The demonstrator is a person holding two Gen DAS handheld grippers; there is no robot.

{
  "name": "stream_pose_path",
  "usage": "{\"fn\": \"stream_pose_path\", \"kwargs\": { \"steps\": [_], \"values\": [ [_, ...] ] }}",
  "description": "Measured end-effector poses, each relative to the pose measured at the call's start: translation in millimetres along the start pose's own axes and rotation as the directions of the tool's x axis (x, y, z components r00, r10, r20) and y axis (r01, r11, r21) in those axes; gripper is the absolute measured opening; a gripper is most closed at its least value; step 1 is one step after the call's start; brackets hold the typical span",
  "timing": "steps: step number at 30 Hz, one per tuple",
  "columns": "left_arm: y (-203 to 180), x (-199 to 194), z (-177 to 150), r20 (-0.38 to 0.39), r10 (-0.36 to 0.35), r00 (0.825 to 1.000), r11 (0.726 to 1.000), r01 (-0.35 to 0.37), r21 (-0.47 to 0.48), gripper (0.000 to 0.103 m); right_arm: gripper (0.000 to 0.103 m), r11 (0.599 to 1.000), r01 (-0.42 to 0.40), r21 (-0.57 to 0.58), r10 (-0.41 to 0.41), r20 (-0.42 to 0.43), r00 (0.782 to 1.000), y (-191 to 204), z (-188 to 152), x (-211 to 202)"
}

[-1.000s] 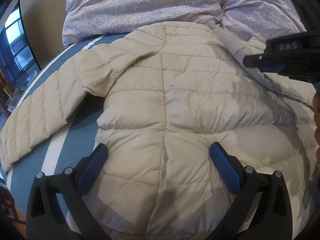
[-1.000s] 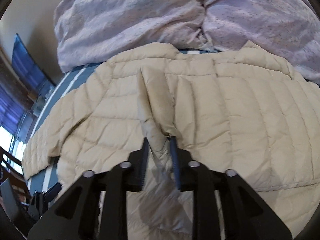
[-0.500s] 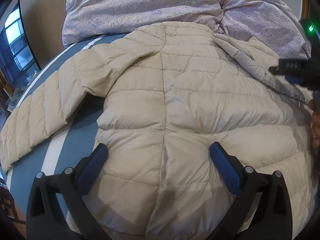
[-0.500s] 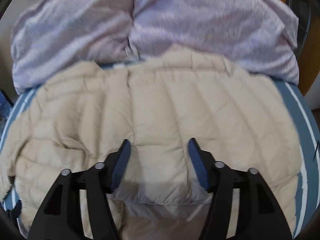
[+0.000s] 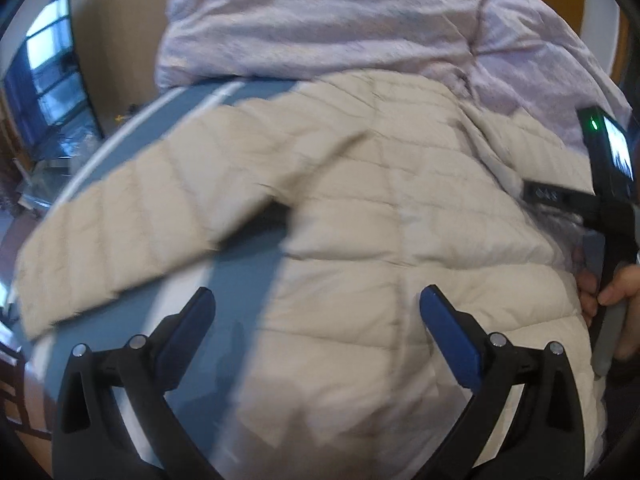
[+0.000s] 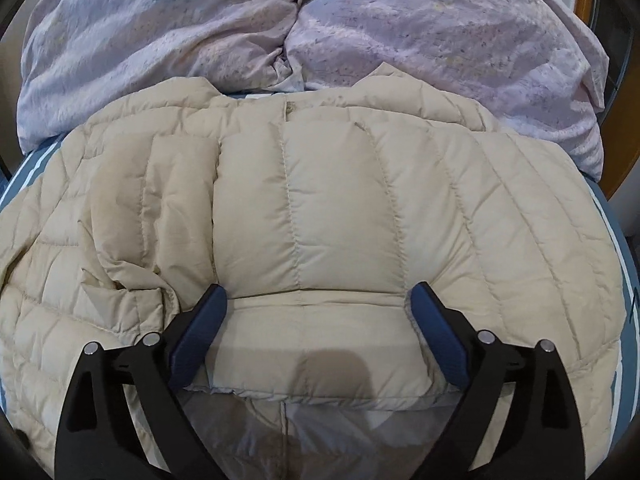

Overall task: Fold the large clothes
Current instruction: 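Grasp the other sleeve cuff with the left tool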

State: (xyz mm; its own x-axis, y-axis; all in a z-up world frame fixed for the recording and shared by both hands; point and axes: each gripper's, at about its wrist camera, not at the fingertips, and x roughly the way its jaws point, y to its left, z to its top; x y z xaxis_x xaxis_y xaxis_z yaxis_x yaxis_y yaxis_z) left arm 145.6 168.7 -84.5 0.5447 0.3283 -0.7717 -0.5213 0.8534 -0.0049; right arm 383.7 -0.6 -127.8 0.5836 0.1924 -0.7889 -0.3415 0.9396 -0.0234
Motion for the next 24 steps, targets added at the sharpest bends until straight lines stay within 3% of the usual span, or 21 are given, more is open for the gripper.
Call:
{"fn": "stream_pose_path", "kwargs": {
  "steps": [9,17,24],
  "values": [
    [80.5,-25.8,2.3,0.018,0.131,0.991,0.985,-0.128,-0.117,0.101,0.097,1.0,-0.013,0.013,0.013,0.002,1.0,-1.4,-0.3,2.5],
    [171.6,-40.2,-7.8,-0.005,0.221,0.975,0.945,-0.215,-0.247,0.101,0.098,1.0,-0.015,0.017,0.015,0.002,1.0,-2.2,-1.4,1.6],
    [234.8,-39.6,-20.1,-0.037,0.199,0.979,0.894,-0.197,-0.403,0.101,0.098,1.0,-0.018,0.02,0.018,0.002,1.0,-0.9,0.0,1.9]
  ]
}}
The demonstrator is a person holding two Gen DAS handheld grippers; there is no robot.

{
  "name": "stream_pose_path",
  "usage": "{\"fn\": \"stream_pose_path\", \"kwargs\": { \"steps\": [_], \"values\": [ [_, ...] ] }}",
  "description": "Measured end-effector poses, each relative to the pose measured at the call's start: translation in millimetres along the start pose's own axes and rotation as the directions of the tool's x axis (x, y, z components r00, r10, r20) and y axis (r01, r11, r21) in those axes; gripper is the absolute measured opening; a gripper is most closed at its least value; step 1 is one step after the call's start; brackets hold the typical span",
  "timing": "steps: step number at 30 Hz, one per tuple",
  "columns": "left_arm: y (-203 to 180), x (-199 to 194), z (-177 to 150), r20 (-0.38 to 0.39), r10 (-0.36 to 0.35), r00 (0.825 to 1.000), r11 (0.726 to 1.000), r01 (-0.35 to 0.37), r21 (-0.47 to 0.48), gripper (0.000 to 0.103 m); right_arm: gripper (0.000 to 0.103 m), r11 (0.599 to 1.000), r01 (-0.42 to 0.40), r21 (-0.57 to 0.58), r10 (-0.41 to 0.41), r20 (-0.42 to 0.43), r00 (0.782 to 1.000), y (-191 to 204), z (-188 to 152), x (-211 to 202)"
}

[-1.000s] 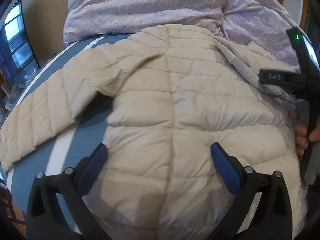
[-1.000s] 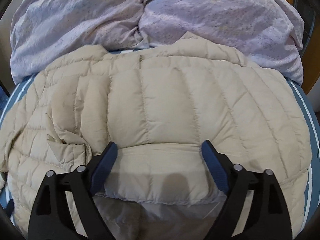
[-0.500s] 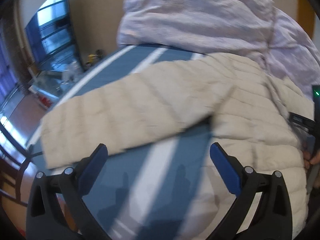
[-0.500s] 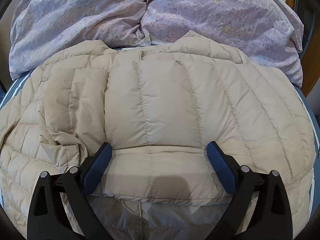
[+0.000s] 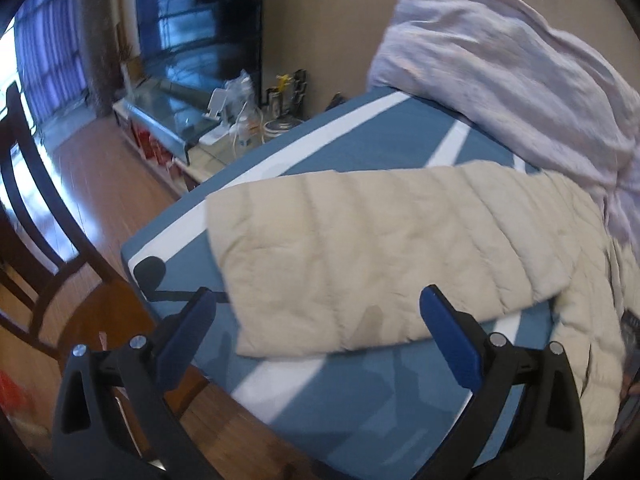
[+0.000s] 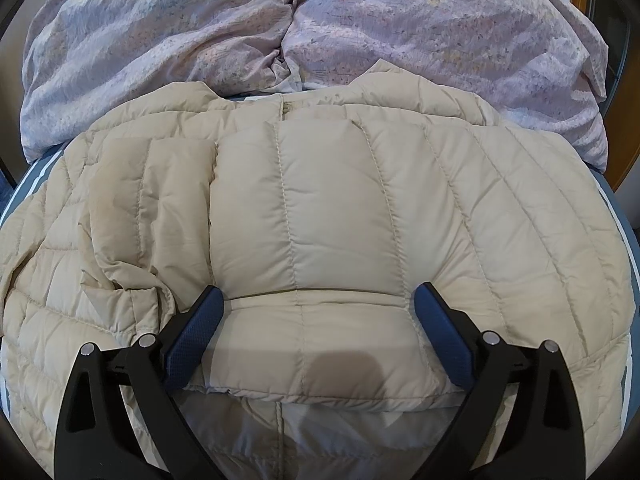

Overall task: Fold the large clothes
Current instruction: 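Grasp the other sleeve cuff with the left tool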

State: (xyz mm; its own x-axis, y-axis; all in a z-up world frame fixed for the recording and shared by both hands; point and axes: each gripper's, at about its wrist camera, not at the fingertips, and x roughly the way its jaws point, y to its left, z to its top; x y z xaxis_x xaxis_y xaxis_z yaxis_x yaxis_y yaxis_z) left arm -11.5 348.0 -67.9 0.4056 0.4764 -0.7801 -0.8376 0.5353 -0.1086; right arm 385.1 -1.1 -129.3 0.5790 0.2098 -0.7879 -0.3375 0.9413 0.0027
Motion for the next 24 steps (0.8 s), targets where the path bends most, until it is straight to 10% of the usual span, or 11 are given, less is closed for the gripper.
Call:
{"fn": "stream_pose_path", "kwargs": {
  "steps": [24],
  "values": [
    [35.5,35.9,13.0,-0.078,-0.07,0.994,0.977,0.053,-0.206,0.035,0.101,1.0,-0.024,0.007,0.024,0.0,1.0,2.2,1.9,-0.1]
  ]
}}
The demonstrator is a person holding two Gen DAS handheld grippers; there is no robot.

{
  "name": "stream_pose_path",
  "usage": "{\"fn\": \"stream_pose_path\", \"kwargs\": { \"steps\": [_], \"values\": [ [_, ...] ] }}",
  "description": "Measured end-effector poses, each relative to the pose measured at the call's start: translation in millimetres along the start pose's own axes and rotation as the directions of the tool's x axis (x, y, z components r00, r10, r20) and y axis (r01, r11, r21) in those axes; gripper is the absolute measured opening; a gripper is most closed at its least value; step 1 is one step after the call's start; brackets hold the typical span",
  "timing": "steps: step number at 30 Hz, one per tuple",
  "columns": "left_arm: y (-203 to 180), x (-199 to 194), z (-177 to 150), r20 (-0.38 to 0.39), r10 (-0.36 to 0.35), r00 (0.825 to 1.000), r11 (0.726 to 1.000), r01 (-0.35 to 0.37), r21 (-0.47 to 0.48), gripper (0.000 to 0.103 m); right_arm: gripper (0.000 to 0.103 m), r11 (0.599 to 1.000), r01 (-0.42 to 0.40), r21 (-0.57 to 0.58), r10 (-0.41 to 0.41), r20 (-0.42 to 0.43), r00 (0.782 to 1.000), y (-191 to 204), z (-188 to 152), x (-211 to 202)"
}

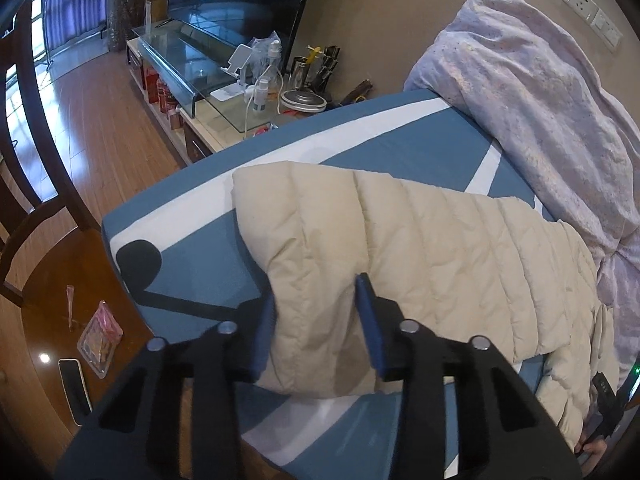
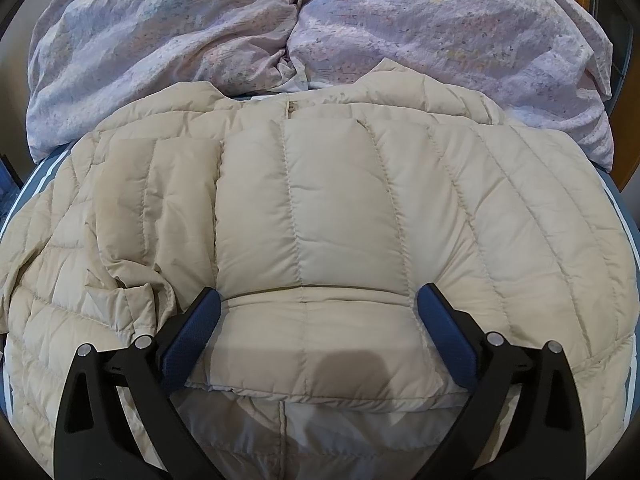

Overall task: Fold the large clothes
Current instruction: 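Grasp the other sleeve cuff with the left tool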

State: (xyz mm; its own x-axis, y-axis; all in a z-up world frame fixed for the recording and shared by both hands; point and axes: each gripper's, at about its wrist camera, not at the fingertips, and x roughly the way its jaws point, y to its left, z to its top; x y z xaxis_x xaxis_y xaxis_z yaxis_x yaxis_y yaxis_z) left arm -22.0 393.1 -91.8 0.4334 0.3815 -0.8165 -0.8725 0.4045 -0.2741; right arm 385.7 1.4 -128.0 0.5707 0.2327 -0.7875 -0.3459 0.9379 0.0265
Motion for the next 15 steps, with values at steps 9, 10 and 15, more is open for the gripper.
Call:
{"fn": "stream_pose_path", "kwargs": {
  "steps": [9,10,15],
  "values": [
    [-9.5,3.3,2.5,-0.008,0.001,1.0,1.0,-0.001,-0.012,0.014,0.101,1.0,0.001,0.001,-0.001,0.0,1.0,0.0,-0.2,0.2],
    [-12.2,2.4,3.5,-0.008,-0.005,1.0,1.0,0.005,-0.006,0.009,0.101,1.0,0.001,0.001,-0.001,0.0,1.0,-0.2,-0.2,0.2],
    [-37.1,-9.5,11.6,0.022,-0.019,1.0,0.999,0.018,0.044,0.005,0.101,1.0,0.0,0.002,0.0,0.0,1.0,-0.1,-0.2,0.3]
  ]
}}
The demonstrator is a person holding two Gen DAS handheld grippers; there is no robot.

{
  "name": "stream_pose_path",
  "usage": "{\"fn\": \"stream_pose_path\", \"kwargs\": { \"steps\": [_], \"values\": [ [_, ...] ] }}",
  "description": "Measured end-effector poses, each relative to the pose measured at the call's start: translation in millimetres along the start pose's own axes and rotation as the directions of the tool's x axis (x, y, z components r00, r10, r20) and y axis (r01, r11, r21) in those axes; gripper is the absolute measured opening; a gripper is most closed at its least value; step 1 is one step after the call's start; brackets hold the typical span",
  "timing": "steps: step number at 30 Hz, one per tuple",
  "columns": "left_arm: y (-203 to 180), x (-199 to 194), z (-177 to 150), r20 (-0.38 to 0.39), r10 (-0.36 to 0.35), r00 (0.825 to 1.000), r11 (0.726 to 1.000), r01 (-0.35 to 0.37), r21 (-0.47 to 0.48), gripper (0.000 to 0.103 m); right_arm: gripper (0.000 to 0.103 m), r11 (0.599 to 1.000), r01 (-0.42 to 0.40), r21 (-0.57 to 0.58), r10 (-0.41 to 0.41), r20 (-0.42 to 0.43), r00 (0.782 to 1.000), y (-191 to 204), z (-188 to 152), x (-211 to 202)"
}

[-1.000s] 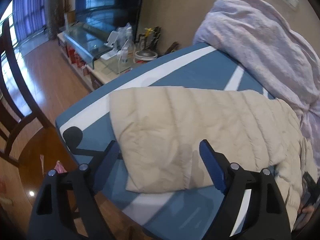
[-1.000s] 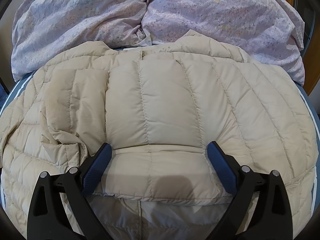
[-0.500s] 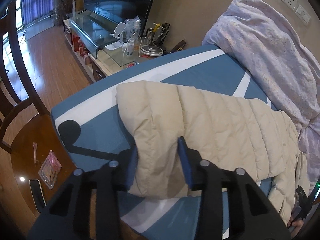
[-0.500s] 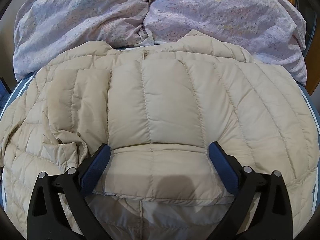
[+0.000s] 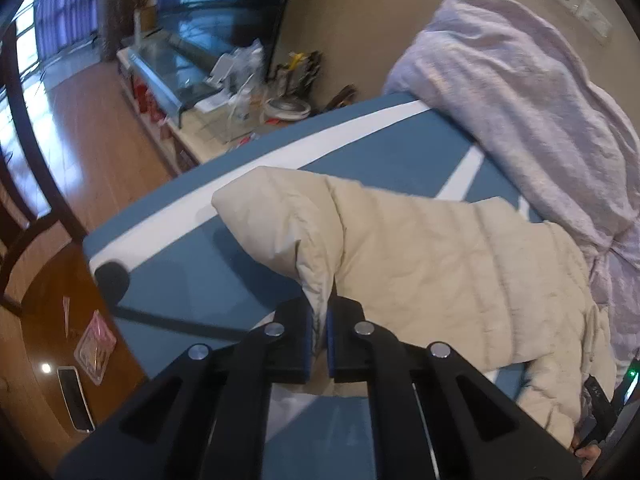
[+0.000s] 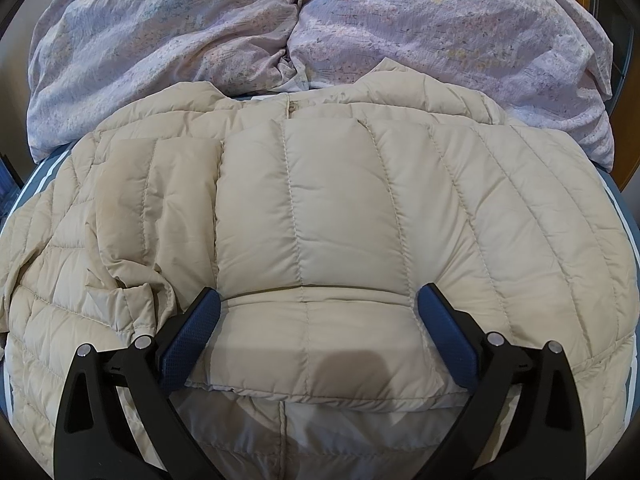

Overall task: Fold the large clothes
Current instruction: 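Grasp the other sleeve cuff with the left tool, then fold the held sleeve across the jacket body and open the left tool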

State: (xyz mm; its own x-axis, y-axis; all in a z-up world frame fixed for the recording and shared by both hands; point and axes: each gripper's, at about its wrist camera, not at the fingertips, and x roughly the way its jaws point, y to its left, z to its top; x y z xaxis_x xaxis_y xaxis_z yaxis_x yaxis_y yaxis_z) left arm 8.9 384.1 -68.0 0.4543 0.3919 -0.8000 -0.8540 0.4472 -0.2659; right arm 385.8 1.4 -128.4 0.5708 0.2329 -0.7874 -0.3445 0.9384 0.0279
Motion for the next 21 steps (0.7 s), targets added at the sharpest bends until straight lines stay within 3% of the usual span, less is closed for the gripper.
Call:
{"fn": "stream_pose_path", "kwargs": {
  "steps": [8,15,21],
  "values": [
    [-96.1,-35.2,19.6,0.056,-0.153,0.987,0.978,0.143,0.15,0.005,0.101,1.0,0.005,-0.004,-0.005,-0.002,1.0,-0.5,0.6,0.2],
    [-196.4,-60.5,4.0,0.025,-0.323,0.946,0.905,0.301,0.301,0.005,0.101,1.0,0.007,-0.015,-0.007,-0.012,1.0,0.2,2.0,0.1],
    [-267.7,-63.4,-23.7,-0.076,-0.424,0.903,0.832,0.421,0.362,0.005,0.101,1.0,-0.019,-0.018,0.018,-0.028,0.999,-5.6,8.6,-5.5]
  ]
}}
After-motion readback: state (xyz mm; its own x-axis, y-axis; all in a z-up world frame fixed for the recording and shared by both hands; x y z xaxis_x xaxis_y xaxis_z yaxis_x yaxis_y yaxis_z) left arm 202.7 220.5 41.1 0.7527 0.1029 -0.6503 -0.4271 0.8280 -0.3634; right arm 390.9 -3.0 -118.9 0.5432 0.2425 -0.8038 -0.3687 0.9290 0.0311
